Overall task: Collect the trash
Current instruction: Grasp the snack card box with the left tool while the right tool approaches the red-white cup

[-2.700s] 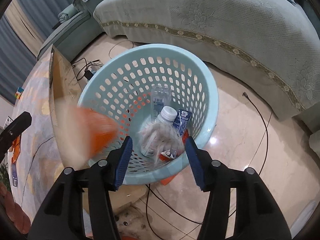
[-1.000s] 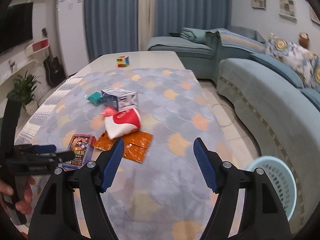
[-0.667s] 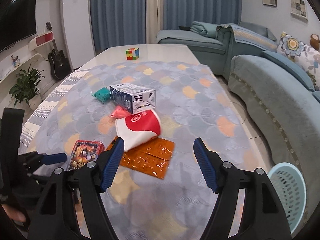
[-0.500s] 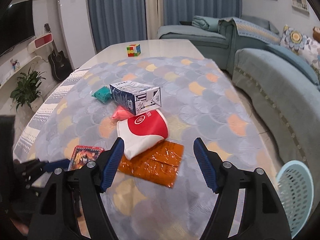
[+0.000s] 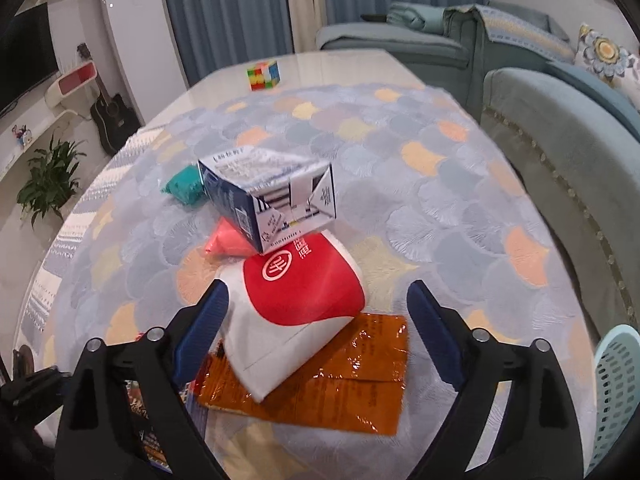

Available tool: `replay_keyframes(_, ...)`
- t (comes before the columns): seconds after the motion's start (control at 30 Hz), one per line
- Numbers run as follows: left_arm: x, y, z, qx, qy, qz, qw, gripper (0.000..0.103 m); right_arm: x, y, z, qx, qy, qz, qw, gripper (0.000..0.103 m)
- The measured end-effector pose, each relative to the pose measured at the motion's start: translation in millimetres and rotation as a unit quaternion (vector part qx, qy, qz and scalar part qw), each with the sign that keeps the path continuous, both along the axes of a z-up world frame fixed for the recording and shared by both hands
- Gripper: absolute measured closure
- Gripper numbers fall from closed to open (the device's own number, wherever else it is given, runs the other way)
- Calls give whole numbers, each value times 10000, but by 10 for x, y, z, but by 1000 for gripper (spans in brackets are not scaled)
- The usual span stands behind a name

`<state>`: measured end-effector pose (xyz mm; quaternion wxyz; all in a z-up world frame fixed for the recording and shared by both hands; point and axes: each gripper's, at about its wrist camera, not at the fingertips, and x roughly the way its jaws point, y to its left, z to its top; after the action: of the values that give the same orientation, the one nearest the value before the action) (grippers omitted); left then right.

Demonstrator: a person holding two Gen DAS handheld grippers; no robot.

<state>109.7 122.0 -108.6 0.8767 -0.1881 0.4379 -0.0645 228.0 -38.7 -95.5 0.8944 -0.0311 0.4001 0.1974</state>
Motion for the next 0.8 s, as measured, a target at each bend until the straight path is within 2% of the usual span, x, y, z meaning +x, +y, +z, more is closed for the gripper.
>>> replay_keyframes(0.1,-9,-118,1,135,8,-193,9997,27,61,49,-63,6,215,191,9996,15)
replay_keyframes(0.2,52,-212,-46,297,141,-245,9992,25,49,110,-83,-78,232,319,9992,15)
replay_keyframes(0.3,115,-336,-74,763,213,-247,9966,25,18,106,-83,-45,218,369,9991,15)
replay_keyframes(0.4,140,-417,-88,1230,227,-173,9920,37,17,81,-80,50,256,416,9988,15)
replay_keyframes(0.43,134,-424,-84,1302,205,-191,9911,38,20,82,-84,58,276,420,9987,15)
replay_keyframes(0.5,110,-374,-73,1225,194,-139,9922,39,16,94,-84,41,278,453,9986,15)
replay_keyframes(0.6,70,-263,-51,1334,179,127,9908,40,13,140,-88,-66,266,486,9984,15)
replay_keyframes(0.73,4,-7,-17,1018,165,478,9935,40,-41,141,-65,-84,158,500,9986,15)
replay_keyframes(0.8,-27,60,23,870,54,542,9947,40,-106,160,-35,-127,23,555,9984,10)
